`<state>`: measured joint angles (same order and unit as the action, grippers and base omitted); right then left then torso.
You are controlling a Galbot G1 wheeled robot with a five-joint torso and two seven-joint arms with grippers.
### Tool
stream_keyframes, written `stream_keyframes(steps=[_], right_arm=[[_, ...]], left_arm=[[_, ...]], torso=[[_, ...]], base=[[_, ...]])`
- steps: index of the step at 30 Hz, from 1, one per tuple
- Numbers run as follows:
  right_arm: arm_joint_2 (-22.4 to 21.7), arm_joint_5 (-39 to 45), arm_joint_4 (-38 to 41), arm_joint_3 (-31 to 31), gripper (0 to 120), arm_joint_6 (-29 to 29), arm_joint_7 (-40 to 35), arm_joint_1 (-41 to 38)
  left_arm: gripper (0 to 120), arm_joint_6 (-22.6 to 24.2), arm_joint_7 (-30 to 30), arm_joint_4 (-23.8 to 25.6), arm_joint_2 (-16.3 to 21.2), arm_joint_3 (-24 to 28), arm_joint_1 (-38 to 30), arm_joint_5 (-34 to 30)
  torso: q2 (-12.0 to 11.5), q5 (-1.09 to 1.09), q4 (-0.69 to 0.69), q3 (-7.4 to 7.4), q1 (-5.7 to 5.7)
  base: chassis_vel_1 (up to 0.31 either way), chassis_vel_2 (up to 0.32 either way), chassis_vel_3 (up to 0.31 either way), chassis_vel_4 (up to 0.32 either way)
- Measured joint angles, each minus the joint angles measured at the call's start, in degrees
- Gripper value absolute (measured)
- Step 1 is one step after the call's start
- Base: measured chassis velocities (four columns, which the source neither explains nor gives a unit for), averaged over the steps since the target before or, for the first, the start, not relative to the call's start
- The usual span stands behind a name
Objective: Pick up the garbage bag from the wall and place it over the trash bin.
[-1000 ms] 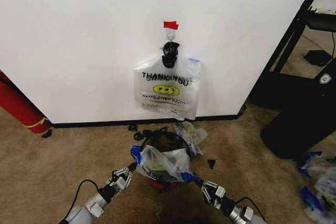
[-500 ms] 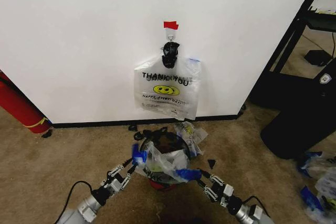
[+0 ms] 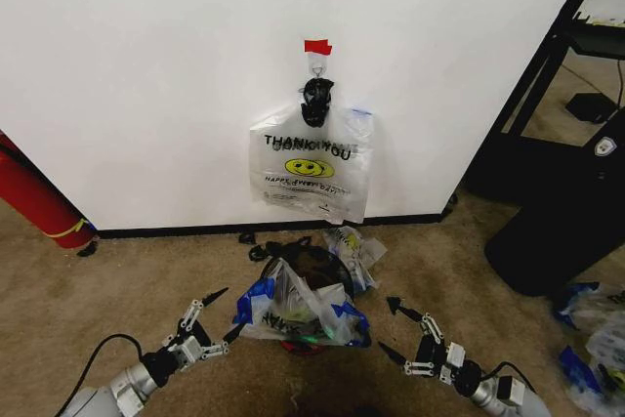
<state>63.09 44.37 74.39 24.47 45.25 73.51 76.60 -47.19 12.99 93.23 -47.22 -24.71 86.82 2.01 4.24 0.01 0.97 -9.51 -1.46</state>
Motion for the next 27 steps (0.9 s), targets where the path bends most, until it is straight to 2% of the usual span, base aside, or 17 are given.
stream_keyframes(steps=[2,5,6,7,10,12,14,18,20,27], right_arm=[[0.1,0.1,1.1,-0.1,100,0.0,-0.1,0.1],[0.1,1.1,3.5,0.0,100,-0.9,-0.2,0.4],[0.1,1.1,3.5,0.0,100,-0.9,-0.2,0.4],[0.1,1.5,4.4,0.1,100,-1.2,-0.3,0.5],[0.2,2.2,6.8,0.6,100,-2.2,-0.8,0.7],[0.3,2.2,7.2,0.6,100,-2.4,-0.9,0.7],[0.5,2.1,8.0,0.7,100,-2.7,-1.3,0.7],[0.8,1.5,9.2,0.6,100,-2.9,-1.8,0.9],[0.8,1.3,9.4,0.6,100,-3.0,-1.9,0.9],[0.9,0.4,9.8,0.1,100,-3.2,-2.2,0.7]], left_arm=[[100,0.0,7.2,0.0,0.7,-0.6,-1.0,-7.7],[100,0.0,23.1,-0.2,2.5,-2.1,-3.8,-21.7],[100,0.0,23.1,-0.2,2.5,-2.1,-3.8,-21.7],[100,0.0,27.8,-0.6,3.2,-2.4,-5.0,-24.7],[100,0.0,36.2,-3.0,4.8,-1.8,-8.3,-29.4],[100,0.0,37.2,-3.8,4.8,-1.4,-9.0,-29.6],[100,0.0,38.7,-6.8,4.0,0.1,-10.8,-29.5],[100,0.0,38.7,-12.9,-0.2,1.8,-13.1,-27.8],[100,0.0,38.2,-14.0,-1.1,2.0,-13.5,-27.1],[100,0.0,30.2,-17.2,-4.8,2.5,-14.8,-21.6]], torso=[[0.0,0.0,0.01,0.0,0.0],[0.0,0.0,0.01,0.0,0.0],[0.0,0.0,0.01,0.0,0.0],[0.0,-0.01,0.02,0.0,0.0],[0.0,-0.01,0.02,0.0,0.0],[0.0,-0.03,0.01,0.0,0.0],[0.0,0.0,0.01,0.0,0.0],[0.0,0.01,0.0,0.0,0.0],[0.0,0.01,0.0,-0.01,0.0],[0.0,-0.01,0.01,0.0,0.0]], base=[[0.0,0.0,0.0,0.0],[0.0,0.0,0.0,0.0],[0.0,0.0,0.0,0.0],[0.0,0.0,0.0,0.0],[0.0,0.0,0.0,0.0],[0.0,0.0,0.0,0.0],[0.0,0.0,0.0,0.0],[0.0,0.0,0.0,0.0],[0.0,0.0,0.0,0.0],[0.0,0.0,0.0,0.0]])
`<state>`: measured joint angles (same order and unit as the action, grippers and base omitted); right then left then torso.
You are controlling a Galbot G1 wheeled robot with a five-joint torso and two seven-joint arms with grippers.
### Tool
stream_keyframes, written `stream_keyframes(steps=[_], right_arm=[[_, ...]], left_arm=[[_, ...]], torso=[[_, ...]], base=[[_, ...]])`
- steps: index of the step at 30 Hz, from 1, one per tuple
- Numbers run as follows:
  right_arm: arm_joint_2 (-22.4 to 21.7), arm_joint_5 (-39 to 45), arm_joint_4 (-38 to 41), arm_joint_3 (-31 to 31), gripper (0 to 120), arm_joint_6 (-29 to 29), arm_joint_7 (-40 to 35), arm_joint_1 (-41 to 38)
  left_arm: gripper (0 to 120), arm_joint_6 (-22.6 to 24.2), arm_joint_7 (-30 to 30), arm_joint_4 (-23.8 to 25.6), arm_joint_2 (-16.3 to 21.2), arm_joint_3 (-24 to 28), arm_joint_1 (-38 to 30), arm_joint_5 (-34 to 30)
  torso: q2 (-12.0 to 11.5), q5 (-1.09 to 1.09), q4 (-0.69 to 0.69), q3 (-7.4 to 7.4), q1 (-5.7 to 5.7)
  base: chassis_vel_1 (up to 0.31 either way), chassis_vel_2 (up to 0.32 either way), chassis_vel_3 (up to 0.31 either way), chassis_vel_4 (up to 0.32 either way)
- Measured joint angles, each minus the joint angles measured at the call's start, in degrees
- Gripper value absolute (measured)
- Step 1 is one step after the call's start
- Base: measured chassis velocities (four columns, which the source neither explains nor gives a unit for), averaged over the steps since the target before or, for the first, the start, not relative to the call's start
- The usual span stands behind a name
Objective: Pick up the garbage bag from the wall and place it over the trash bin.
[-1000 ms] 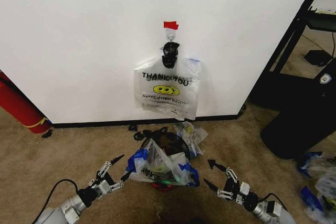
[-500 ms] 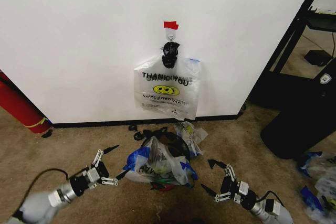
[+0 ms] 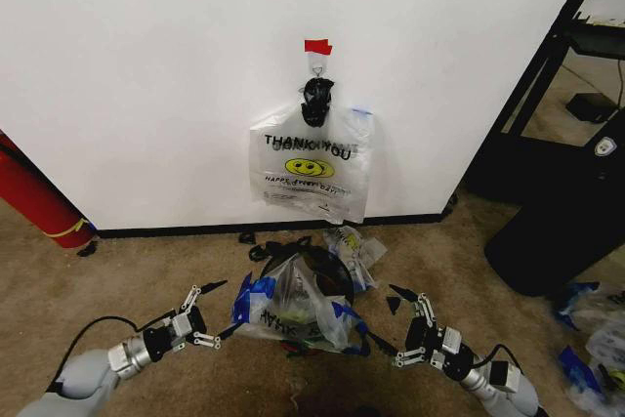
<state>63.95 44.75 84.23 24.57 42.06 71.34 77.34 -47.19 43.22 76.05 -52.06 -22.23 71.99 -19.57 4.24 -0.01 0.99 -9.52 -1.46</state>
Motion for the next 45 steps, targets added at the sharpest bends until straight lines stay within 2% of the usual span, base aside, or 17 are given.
stream_keyframes(steps=[3,5,7,8,11,18,22,23,24,28,33,36,37,39,42,44,45], right_arm=[[0.2,-0.3,0.0,-0.3,100,0.0,0.0,0.0],[0.3,-0.3,0.0,-0.4,100,0.0,0.1,0.0],[0.3,-0.3,0.2,-0.4,100,0.1,0.3,0.0],[0.3,-0.3,0.2,-0.4,100,0.1,0.3,0.0],[0.3,-0.3,0.3,-0.2,100,0.3,0.5,0.1],[0.1,0.0,0.3,0.1,100,0.6,1.3,0.4],[0.2,0.0,0.6,0.2,100,0.6,1.4,0.3],[0.2,0.0,0.6,0.2,100,0.6,1.4,0.3],[0.3,0.0,0.6,0.2,100,0.6,1.4,0.3],[0.4,-0.2,0.9,0.2,100,0.6,1.3,0.4],[0.4,0.2,1.1,1.1,100,0.6,0.7,0.5],[0.4,2.1,1.8,1.6,100,0.7,-1.7,0.5],[0.4,2.1,1.8,1.6,100,0.7,-1.7,0.5],[0.4,3.9,3.5,1.3,100,1.2,-6.8,0.9],[0.7,3.1,7.8,0.4,100,1.7,-20.5,1.8],[1.0,0.2,10.2,-0.4,100,1.5,-29.2,1.6],[1.0,0.2,10.2,-0.4,100,1.5,-29.2,1.6]], left_arm=[[100,0.0,-2.9,-0.4,-1.2,0.0,0.4,3.1],[100,0.0,-1.9,-0.3,-1.6,-0.1,1.0,3.1],[100,0.0,5.1,0.0,-1.6,-0.7,1.5,0.5],[100,0.0,5.1,0.0,-1.6,-0.7,1.5,0.5],[100,0.0,13.4,0.2,-0.9,-1.8,1.4,-1.3],[100,0.0,16.6,-0.6,0.3,-2.3,0.2,-2.2],[100,0.1,23.8,-3.3,-0.1,-2.8,-2.0,-7.9],[100,0.1,23.8,-3.3,-0.1,-2.8,-2.0,-7.9],[100,0.1,27.4,-4.7,-0.3,-2.9,-3.0,-10.4],[100,0.9,34.6,-8.5,-0.6,-3.1,-5.1,-15.1],[100,3.4,38.6,-7.1,1.1,-3.9,-5.1,-18.9],[100,6.0,36.7,-3.3,3.0,-5.8,-4.9,-24.8],[100,6.0,36.7,-3.3,3.0,-5.8,-4.9,-24.8],[100,7.2,28.5,1.7,4.9,-5.9,-5.2,-27.9],[100,9.1,13.2,10.0,6.8,-3.1,-7.6,-25.9],[100,12.1,5.8,14.6,7.5,-0.3,-9.2,-22.2],[100,12.1,5.8,14.6,7.5,-0.3,-9.2,-22.2]], torso=[[0.0,0.0,-0.01,0.0,0.0],[0.0,0.01,0.0,0.0,0.0],[0.0,0.0,-0.02,0.0,0.0],[0.0,0.0,-0.02,0.0,0.0],[0.0,0.0,0.0,0.0,0.0],[0.0,0.0,-0.01,0.0,0.0],[0.0,0.0,-0.01,0.0,0.0],[0.0,0.0,-0.01,0.0,0.0],[0.0,0.01,0.0,0.0,0.0],[0.0,0.01,0.0,0.0,0.0],[0.0,0.02,-0.02,0.0,0.0],[0.0,0.01,-0.01,0.0,0.0],[0.0,0.01,-0.01,0.0,0.0],[0.0,-0.01,-0.04,0.0,0.0],[0.0,-0.01,0.01,0.0,0.0],[0.0,-0.01,0.08,0.01,0.0],[0.0,-0.01,0.08,0.01,0.0]], base=[[0.0,0.0,0.0,0.0],[0.0,0.0,0.0,0.0],[0.0,0.0,0.0,0.0],[0.0,0.0,0.0,0.0],[0.0,0.0,0.0,0.0],[0.0,0.0,0.0,0.0],[0.0,0.0,0.0,0.0],[0.0,0.0,0.0,0.0],[0.0,0.0,0.0,0.0],[0.0,0.0,0.0,0.0],[0.0,0.0,0.0,0.0],[0.0,0.0,0.0,0.0],[0.0,0.0,0.0,0.0],[0.0,0.0,0.0,0.0],[0.0,0.0,0.0,0.0],[0.0,0.0,0.0,0.0],[0.0,0.0,0.0,0.0]])
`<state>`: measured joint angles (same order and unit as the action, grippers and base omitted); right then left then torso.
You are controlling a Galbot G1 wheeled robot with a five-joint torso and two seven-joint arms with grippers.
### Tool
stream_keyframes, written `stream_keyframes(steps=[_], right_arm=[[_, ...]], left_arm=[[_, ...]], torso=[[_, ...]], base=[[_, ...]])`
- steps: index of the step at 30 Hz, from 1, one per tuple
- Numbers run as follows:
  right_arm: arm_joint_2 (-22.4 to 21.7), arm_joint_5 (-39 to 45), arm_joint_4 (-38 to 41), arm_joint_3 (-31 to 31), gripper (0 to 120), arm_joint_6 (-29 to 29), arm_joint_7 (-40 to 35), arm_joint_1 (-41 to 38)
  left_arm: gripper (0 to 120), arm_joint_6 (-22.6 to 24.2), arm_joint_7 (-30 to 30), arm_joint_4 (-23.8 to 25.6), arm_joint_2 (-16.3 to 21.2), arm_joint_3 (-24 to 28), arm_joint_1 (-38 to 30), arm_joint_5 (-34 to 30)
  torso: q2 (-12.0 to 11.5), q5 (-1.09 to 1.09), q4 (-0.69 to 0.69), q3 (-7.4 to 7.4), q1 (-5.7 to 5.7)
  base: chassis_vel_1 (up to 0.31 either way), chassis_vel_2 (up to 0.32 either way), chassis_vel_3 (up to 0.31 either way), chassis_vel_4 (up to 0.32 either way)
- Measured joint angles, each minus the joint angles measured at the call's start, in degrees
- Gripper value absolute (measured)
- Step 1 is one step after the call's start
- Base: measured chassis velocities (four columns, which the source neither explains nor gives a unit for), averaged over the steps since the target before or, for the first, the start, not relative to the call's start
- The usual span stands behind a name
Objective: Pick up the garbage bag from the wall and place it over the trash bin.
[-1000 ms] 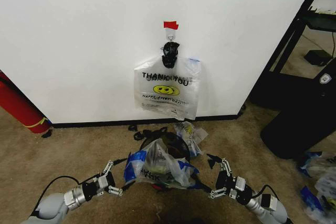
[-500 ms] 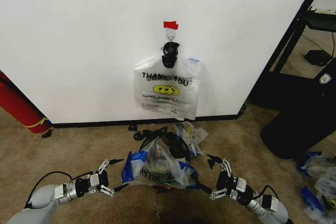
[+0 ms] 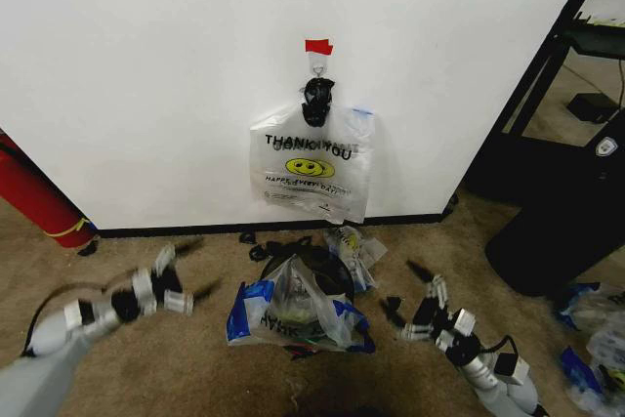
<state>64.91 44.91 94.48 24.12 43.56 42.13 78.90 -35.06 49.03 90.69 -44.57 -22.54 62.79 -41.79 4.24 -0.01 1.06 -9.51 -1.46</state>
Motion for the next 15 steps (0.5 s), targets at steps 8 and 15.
stream_keyframes(steps=[8,15], right_arm=[[1.0,-11.3,7.0,-1.5,100,-2.9,-20.4,-1.9],[2.7,-14.6,10.3,1.7,100,-1.7,-21.3,-0.5]], left_arm=[[100,12.0,-16.9,4.3,0.6,22.6,-12.3,8.0],[100,18.6,-21.7,-7.1,-2.1,45.6,-33.8,14.3]], torso=[[0.0,0.02,-0.08,0.0,0.0],[0.0,0.03,-0.04,-0.01,0.0]], base=[[0.0,0.0,0.0,0.0],[0.0,0.0,0.0,0.0]])
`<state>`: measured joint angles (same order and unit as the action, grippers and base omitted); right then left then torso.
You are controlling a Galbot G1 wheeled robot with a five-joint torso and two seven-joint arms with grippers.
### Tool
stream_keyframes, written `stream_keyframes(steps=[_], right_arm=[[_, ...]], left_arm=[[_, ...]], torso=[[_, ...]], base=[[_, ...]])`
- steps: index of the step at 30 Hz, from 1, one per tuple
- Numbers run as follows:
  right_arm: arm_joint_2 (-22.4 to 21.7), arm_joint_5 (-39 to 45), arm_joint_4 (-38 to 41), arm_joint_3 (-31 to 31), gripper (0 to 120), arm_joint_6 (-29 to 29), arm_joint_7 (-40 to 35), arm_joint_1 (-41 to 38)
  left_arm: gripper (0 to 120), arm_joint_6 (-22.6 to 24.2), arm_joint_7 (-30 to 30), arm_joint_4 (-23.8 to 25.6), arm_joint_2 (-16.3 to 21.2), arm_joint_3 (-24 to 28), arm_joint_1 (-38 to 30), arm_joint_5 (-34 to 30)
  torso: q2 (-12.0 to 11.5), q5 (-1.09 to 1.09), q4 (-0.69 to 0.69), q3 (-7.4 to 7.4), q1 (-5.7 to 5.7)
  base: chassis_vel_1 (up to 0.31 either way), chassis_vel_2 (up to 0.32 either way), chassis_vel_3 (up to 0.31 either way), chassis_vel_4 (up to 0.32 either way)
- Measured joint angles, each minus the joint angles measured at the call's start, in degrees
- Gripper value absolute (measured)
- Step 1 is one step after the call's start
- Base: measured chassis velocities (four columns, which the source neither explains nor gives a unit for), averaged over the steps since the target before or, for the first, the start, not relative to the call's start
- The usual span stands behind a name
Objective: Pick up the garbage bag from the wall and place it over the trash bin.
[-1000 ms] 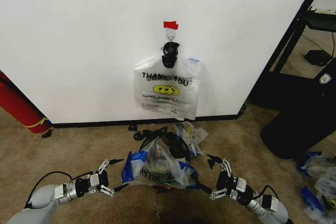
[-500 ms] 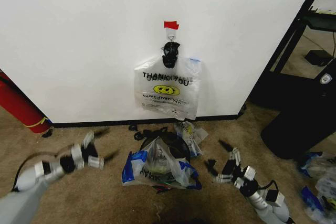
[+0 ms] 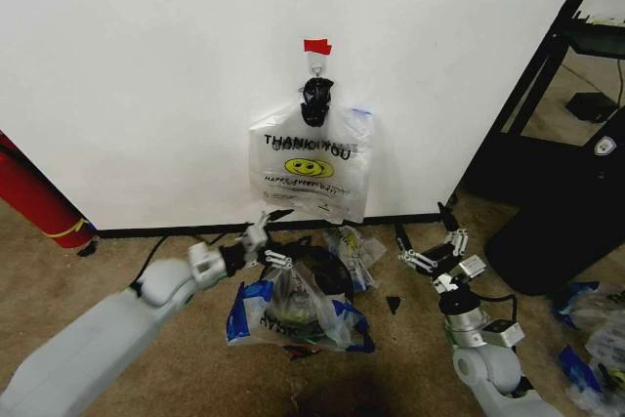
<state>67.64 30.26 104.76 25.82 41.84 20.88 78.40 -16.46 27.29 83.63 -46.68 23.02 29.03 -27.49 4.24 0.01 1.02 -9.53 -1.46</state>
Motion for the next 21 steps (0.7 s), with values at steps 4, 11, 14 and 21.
stream_keyframes(steps=[4,11,14,21], right_arm=[[0.7,-0.3,0.9,0.6,100,0.1,-0.2,0.4],[1.4,-0.2,2.1,2.4,100,-0.2,-1.4,0.1],[1.2,-0.1,2.4,3.2,100,-0.4,-1.9,0.4],[1.3,0.0,2.6,4.2,100,-0.5,-2.7,0.4]], left_arm=[[100,4.7,-0.2,-2.6,-0.4,7.1,-7.2,0.1],[100,10.9,6.1,-5.1,-1.0,14.4,-16.9,1.3],[100,14.2,13.1,-6.5,-2.2,18.3,-21.4,2.2],[100,16.5,16.7,-9.6,-5.4,24.7,-25.5,5.8]], torso=[[0.0,-0.04,-0.04,0.0,0.0],[0.0,-0.03,-0.07,0.0,0.0],[0.0,-0.03,-0.04,0.01,0.0],[0.0,-0.02,-0.04,0.01,0.0]], base=[[0.0,0.0,0.0,0.0],[0.0,0.0,0.0,0.0],[0.0,0.0,0.0,0.0],[0.0,0.0,0.0,0.0]])
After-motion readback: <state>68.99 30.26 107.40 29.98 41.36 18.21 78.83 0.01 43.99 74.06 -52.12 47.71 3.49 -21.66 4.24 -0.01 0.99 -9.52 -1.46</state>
